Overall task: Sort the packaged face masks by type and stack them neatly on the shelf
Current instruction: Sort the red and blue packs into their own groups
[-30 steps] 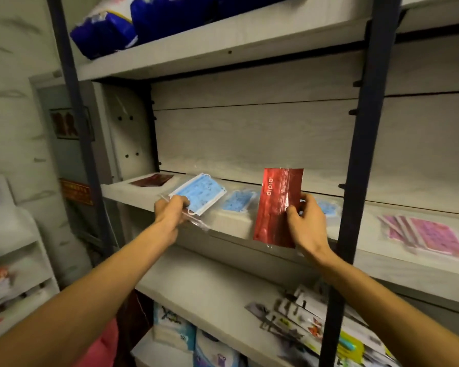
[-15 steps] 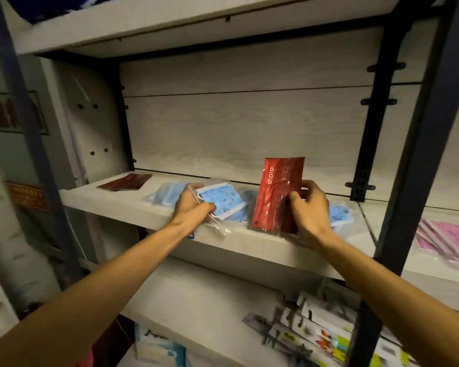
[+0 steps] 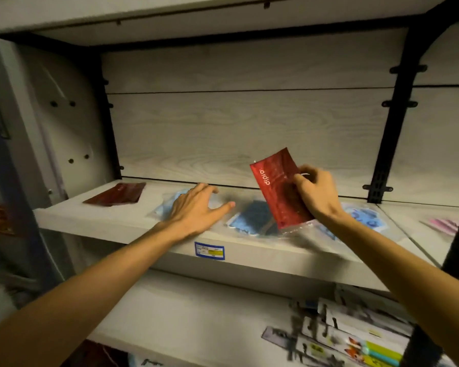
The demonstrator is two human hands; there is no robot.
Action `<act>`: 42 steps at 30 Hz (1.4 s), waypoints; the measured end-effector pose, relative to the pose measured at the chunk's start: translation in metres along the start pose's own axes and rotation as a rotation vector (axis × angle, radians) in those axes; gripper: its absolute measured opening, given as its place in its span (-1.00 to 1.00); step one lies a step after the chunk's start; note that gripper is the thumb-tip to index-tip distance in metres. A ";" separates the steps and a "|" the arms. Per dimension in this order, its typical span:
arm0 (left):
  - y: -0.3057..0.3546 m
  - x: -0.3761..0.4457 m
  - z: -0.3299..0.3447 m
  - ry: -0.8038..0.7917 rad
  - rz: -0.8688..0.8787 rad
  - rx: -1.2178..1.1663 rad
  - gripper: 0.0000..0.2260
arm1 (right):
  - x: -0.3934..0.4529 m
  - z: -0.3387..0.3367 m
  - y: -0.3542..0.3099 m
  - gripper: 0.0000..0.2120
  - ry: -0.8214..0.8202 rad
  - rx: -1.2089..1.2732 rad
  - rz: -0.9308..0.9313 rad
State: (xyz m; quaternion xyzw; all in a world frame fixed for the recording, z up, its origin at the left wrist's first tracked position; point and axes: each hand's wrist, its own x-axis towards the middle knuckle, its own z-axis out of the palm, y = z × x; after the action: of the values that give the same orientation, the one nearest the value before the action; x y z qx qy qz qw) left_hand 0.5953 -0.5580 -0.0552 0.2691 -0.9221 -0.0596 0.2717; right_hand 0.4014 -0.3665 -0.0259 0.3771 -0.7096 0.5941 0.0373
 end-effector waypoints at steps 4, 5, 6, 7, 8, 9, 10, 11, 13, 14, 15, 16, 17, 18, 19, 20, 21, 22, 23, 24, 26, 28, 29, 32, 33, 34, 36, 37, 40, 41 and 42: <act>-0.064 0.005 -0.024 -0.012 0.012 0.076 -0.55 | 0.007 0.060 -0.034 -0.85 -0.073 0.109 0.044; -0.081 0.005 -0.029 -0.011 -0.003 0.093 -0.57 | 0.006 0.077 -0.041 -0.87 -0.112 0.140 0.069; -0.098 0.004 -0.034 -0.010 -0.020 0.114 -0.58 | 0.006 0.096 -0.047 -0.86 -0.153 0.157 0.088; -0.114 0.003 -0.040 -0.011 -0.036 0.141 -0.59 | 0.005 0.116 -0.052 -0.84 -0.196 0.158 0.101; -0.130 0.002 -0.045 -0.012 -0.048 0.175 -0.58 | 0.003 0.135 -0.057 -0.84 -0.240 0.143 0.112; -0.147 0.001 -0.050 -0.013 -0.054 0.219 -0.57 | 0.002 0.154 -0.063 -0.86 -0.282 0.123 0.121; -0.163 0.000 -0.056 -0.015 -0.055 0.268 -0.57 | 0.000 0.173 -0.068 -0.90 -0.318 0.110 0.133; -0.179 0.000 -0.062 -0.020 -0.056 0.310 -0.55 | -0.001 0.192 -0.071 -0.92 -0.347 0.107 0.148; -0.207 -0.001 -0.073 -0.038 -0.072 0.347 -0.50 | -0.001 0.227 -0.078 -0.91 -0.392 0.108 0.173; -0.221 -0.002 -0.078 -0.047 -0.085 0.347 -0.49 | 0.000 0.244 -0.082 -0.90 -0.416 0.102 0.179; -0.234 -0.002 -0.081 -0.057 -0.097 0.349 -0.48 | 0.002 0.260 -0.085 -0.89 -0.442 0.092 0.183; -0.246 -0.001 -0.083 -0.072 -0.105 0.363 -0.46 | 0.005 0.275 -0.088 -0.88 -0.464 0.077 0.188; -0.258 0.000 -0.084 -0.095 -0.113 0.393 -0.44 | 0.009 0.290 -0.091 -0.88 -0.482 0.057 0.196; -0.269 0.002 -0.084 -0.123 -0.125 0.428 -0.42 | 0.014 0.304 -0.092 -0.88 -0.496 0.034 0.203; -0.280 0.004 -0.083 -0.149 -0.143 0.455 -0.39 | 0.020 0.318 -0.093 -0.89 -0.505 0.011 0.204; -0.289 0.007 -0.083 -0.171 -0.162 0.471 -0.36 | 0.027 0.331 -0.094 -0.92 -0.516 -0.011 0.199; -0.298 0.011 -0.082 -0.189 -0.183 0.480 -0.34 | 0.033 0.345 -0.093 -0.95 -0.527 -0.036 0.192; -0.307 0.015 -0.081 -0.204 -0.205 0.485 -0.32 | 0.040 0.357 -0.091 -0.97 -0.535 -0.067 0.182; -0.315 0.020 -0.080 -0.222 -0.225 0.487 -0.30 | 0.046 0.369 -0.089 -0.97 -0.536 -0.105 0.165; -0.322 0.025 -0.080 -0.246 -0.241 0.487 -0.29 | 0.051 0.379 -0.086 -0.93 -0.527 -0.171 0.130; -0.333 0.035 -0.078 -0.281 -0.268 0.485 -0.28 | 0.058 0.392 -0.078 -0.79 -0.490 -0.401 -0.001; -0.340 0.048 -0.077 -0.315 -0.285 0.486 -0.28 | 0.063 0.401 -0.072 -0.64 -0.492 -0.652 -0.125; -0.341 0.054 -0.077 -0.323 -0.284 0.491 -0.27 | 0.066 0.403 -0.069 -0.56 -0.512 -0.741 -0.150; -0.337 0.070 -0.075 -0.309 -0.239 0.545 -0.28 | 0.075 0.400 -0.064 -0.43 -0.532 -0.854 -0.201; -0.334 0.074 -0.074 -0.305 -0.223 0.559 -0.28 | 0.078 0.396 -0.062 -0.41 -0.537 -0.878 -0.245; -0.330 0.077 -0.074 -0.302 -0.213 0.565 -0.28 | 0.080 0.389 -0.060 -0.39 -0.547 -0.904 -0.286; -0.318 0.082 -0.073 -0.292 -0.194 0.559 -0.28 | 0.082 0.372 -0.057 -0.36 -0.569 -0.958 -0.331; -0.310 0.082 -0.072 -0.287 -0.178 0.554 -0.27 | 0.081 0.362 -0.055 -0.34 -0.567 -0.983 -0.340; -0.281 0.077 -0.067 -0.265 -0.121 0.528 -0.27 | 0.074 0.330 -0.050 -0.31 -0.536 -1.042 -0.346; -0.270 0.073 -0.065 -0.259 -0.099 0.516 -0.28 | 0.070 0.318 -0.048 -0.30 -0.526 -1.053 -0.338; -0.258 0.069 -0.063 -0.255 -0.072 0.509 -0.28 | 0.064 0.305 -0.047 -0.30 -0.513 -1.060 -0.326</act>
State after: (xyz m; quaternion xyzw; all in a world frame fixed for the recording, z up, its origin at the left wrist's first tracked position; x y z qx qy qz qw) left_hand 0.6997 -0.8109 -0.0355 0.3515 -0.9240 0.1308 0.0748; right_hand 0.5032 -0.6645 -0.0444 0.5421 -0.8280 0.0371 0.1382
